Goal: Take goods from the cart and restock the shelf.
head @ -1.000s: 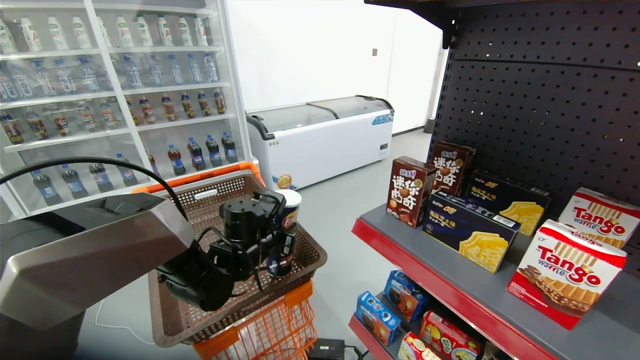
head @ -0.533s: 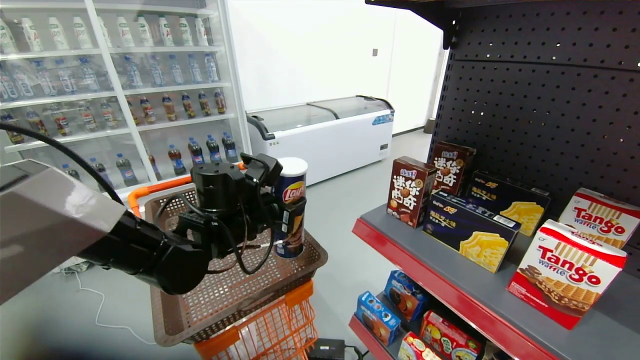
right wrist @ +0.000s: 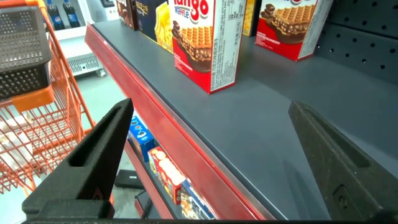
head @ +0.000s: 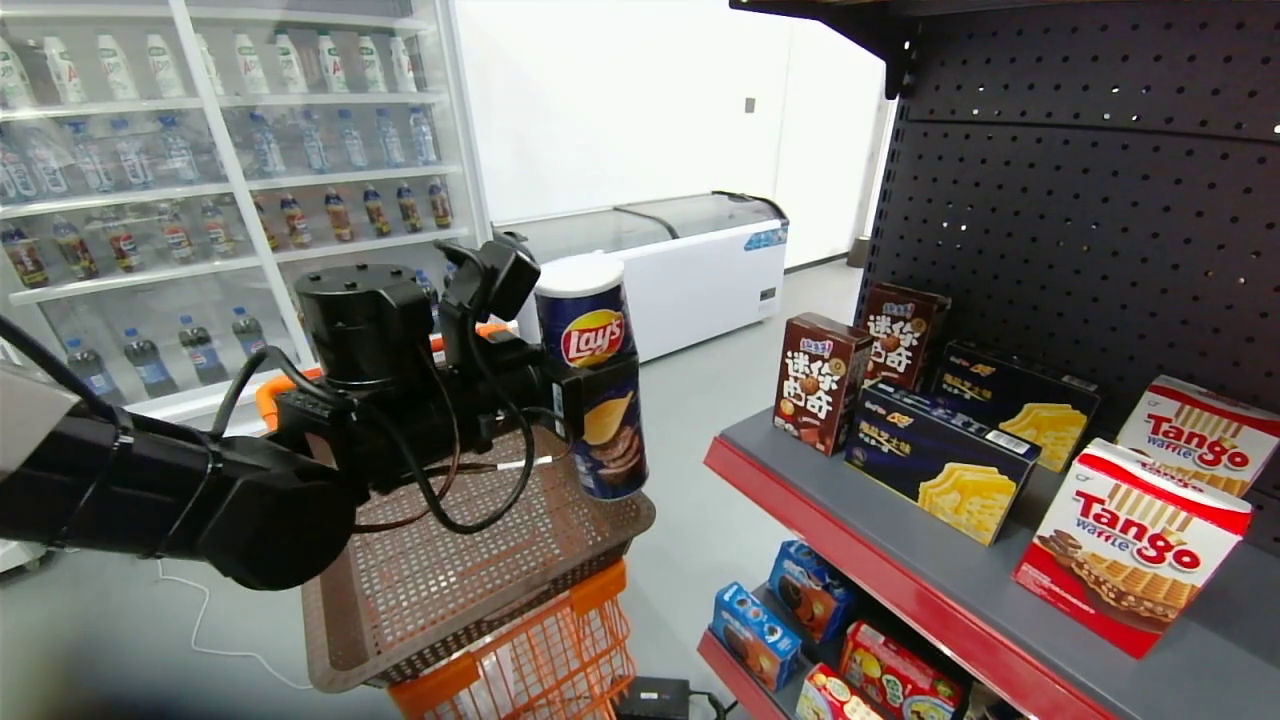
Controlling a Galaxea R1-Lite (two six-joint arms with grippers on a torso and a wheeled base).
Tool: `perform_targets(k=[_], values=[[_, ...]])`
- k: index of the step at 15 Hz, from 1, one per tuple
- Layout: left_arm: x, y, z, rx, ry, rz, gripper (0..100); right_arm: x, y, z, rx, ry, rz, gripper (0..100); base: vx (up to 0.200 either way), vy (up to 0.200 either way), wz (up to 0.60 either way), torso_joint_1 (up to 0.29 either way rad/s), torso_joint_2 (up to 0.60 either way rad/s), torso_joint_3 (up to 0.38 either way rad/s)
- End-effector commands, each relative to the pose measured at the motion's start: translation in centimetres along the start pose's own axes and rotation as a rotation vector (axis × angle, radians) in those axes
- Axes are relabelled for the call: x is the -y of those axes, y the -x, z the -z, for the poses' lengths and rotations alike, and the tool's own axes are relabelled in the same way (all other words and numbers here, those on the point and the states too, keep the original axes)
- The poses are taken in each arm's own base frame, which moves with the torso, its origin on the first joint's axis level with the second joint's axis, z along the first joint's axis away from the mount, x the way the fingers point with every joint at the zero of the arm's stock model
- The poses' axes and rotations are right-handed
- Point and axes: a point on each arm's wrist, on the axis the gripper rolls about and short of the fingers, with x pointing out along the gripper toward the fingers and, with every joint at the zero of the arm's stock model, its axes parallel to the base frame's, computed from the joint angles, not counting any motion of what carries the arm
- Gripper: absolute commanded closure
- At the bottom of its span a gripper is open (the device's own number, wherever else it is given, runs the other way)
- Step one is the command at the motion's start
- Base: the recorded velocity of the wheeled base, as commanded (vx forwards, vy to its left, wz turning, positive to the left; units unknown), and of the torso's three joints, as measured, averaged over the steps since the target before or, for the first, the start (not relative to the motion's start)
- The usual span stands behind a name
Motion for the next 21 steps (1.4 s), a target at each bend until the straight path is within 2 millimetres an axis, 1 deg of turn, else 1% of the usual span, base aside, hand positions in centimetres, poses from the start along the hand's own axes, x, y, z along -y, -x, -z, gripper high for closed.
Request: perform_targets(k=[1,2,3,4,6,7,8,9,11,13,14,16,18,21], values=[[0.6,2.0,-1.4,0.023,-0.011,0.035,100,0.0,0.0,0.0,-0.001,0.001,0.0,0,0.0,0.0,0.0,0.0,0.0,0.0],[1.2,2.7,-1.6,0.018,-0.003,0.057,100,0.0,0.0,0.0,-0.001,0.001,0.0,0,0.0,0.0,0.0,0.0,0.0,0.0],[1.5,3.1,-1.9,0.026,-0.006,0.074,100,0.0,0.0,0.0,-0.001,0.001,0.0,0,0.0,0.0,0.0,0.0,0.0,0.0],[1.9,3.7,-2.2,0.033,-0.006,0.129,100,0.0,0.0,0.0,-0.001,0.001,0.0,0,0.0,0.0,0.0,0.0,0.0,0.0],[2.2,4.1,-2.2,0.031,-0.008,0.172,100,0.0,0.0,0.0,-0.001,0.001,0.0,0,0.0,0.0,0.0,0.0,0.0,0.0],[2.5,4.8,-2.8,0.043,-0.013,0.172,100,0.0,0.0,0.0,-0.001,0.001,0.0,0,0.0,0.0,0.0,0.0,0.0,0.0],[3.0,5.4,-2.8,0.02,-0.002,0.181,100,0.0,0.0,0.0,-0.001,0.001,0.0,0,0.0,0.0,0.0,0.0,0.0,0.0],[3.7,6.2,-2.8,-0.006,0.006,0.193,100,0.0,0.0,0.0,-0.001,0.001,0.0,0,0.0,0.0,0.0,0.0,0.0,0.0],[5.3,8.4,-2.6,-0.039,0.02,0.219,100,0.0,0.0,0.0,-0.001,0.001,0.0,0,0.0,0.0,0.0,0.0,0.0,0.0],[5.9,9.8,-2.2,-0.045,0.011,0.222,100,0.0,0.0,0.0,-0.001,0.001,0.0,0,0.0,0.0,0.0,0.0,0.0,0.0],[6.1,10.4,-2.5,-0.037,0.005,0.22,100,0.0,0.0,0.0,-0.001,0.001,0.0,0,0.0,0.0,0.0,0.0,0.0,0.0],[6.4,10.9,-2.4,-0.068,0.021,0.223,100,0.0,0.0,0.0,-0.001,0.001,0.0,0,0.0,0.0,0.0,0.0,0.0,0.0],[7.2,11.5,-2.5,-0.113,0.041,0.267,100,0.0,0.0,0.0,-0.001,0.001,0.0,0,0.0,0.0,0.0,0.0,0.0,0.0],[7.4,11.8,-2.4,-0.129,0.054,0.325,100,0.0,0.0,0.0,-0.001,0.001,0.0,0,0.0,0.0,0.0,0.0,0.0,0.0]])
